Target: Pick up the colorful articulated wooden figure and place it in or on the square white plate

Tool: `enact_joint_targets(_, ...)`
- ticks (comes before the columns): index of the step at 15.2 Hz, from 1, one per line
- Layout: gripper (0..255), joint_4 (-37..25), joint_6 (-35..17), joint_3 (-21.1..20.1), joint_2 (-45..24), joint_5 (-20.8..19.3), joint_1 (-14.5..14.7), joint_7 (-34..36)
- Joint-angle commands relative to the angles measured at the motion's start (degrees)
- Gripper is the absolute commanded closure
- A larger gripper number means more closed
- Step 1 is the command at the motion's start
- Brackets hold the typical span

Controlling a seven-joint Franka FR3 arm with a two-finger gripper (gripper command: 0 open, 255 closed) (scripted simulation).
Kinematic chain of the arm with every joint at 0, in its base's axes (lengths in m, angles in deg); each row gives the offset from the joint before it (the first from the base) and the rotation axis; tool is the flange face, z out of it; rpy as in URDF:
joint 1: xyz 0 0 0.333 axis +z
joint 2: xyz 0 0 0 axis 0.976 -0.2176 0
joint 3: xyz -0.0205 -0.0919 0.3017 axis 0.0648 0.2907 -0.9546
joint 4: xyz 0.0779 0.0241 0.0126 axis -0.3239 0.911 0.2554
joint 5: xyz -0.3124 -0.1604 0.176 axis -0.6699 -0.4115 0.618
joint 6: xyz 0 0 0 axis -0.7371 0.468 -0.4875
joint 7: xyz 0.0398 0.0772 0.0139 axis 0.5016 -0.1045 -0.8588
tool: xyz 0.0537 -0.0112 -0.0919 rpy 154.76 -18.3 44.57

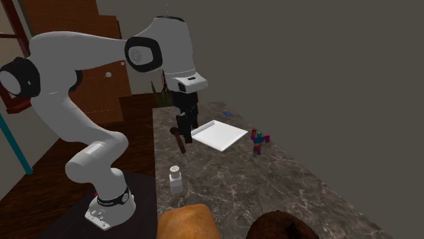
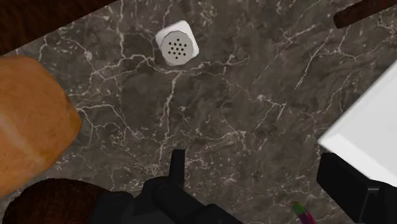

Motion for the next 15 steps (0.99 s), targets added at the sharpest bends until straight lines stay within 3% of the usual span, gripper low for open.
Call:
enact_joint_targets(1,0,-2.1,-1.66,-1.28,-4.08,0.46,0.8,0.67)
enact_joint_targets(15,0,-25.9,-4.41,-8.76,-33.34,-0.94,5.26,5.3)
